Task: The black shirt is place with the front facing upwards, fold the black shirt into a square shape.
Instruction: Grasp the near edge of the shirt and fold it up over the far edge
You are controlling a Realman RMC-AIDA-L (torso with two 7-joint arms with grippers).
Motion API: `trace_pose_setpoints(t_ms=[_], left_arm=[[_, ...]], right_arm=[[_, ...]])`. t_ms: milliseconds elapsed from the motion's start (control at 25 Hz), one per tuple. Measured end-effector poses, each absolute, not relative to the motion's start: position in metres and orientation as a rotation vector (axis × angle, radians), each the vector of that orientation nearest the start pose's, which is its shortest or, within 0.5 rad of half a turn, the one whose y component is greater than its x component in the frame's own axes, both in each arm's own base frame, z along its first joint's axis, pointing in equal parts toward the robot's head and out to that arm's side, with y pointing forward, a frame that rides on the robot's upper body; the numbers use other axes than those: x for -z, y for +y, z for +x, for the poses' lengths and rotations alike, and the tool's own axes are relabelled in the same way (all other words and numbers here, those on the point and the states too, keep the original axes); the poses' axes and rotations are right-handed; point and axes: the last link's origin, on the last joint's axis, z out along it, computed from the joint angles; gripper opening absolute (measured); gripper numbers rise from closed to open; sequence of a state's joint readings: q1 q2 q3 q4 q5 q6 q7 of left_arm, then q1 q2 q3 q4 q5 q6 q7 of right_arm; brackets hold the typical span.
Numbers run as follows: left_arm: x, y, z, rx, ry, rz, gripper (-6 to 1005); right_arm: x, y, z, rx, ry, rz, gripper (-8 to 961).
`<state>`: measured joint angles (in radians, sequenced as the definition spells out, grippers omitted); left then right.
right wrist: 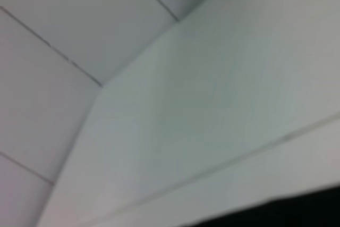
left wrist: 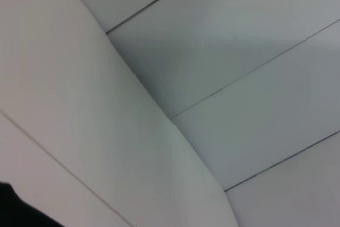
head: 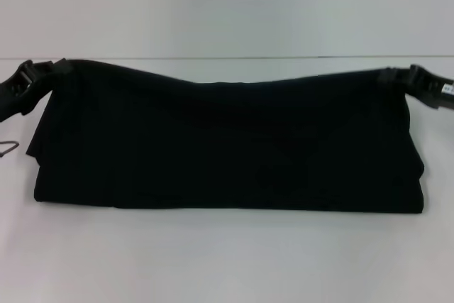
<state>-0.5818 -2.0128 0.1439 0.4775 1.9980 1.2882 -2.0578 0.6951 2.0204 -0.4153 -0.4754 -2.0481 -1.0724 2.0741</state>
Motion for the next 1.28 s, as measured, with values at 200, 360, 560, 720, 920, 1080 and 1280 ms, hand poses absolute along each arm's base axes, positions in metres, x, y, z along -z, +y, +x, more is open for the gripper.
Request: trace_pose_setpoints(t_ms=[200, 360, 560, 720, 920, 1080, 1280], left_arm=[[-0.052, 0.384, -0.319, 1.175, -1.635, -1.669, 61], [-0.044, 0.39, -0.318, 1.161, -1.608, -1.638, 71], [-0.044, 0.398, -0.317, 1.165, -1.589, -1.583, 85], [-0.041, 0.402, -0.318, 1.157, -1.585, -1.538, 96], [-0.037, 0.403, -0.318, 1.145, -1.574, -1.524, 109], [-0.03, 0.406, -0.318, 1.128, -1.57, -1.506, 120], [-0.029, 0.408, -0.318, 1.128, -1.561, -1.48, 134]], right_arm=[[-0.017, 0.419, 0.285, -0.92, 1.546, -1.839, 67], [-0.003, 0.424, 0.282, -0.887, 1.515, -1.819, 69], [0.002, 0.431, 0.28, -0.865, 1.494, -1.793, 71], [0.002, 0.435, 0.279, -0.885, 1.462, -1.756, 73], [0.008, 0.439, 0.276, -0.861, 1.431, -1.743, 74], [0.011, 0.441, 0.274, -0.847, 1.419, -1.746, 76], [0.019, 0.446, 0.269, -0.824, 1.365, -1.735, 78]])
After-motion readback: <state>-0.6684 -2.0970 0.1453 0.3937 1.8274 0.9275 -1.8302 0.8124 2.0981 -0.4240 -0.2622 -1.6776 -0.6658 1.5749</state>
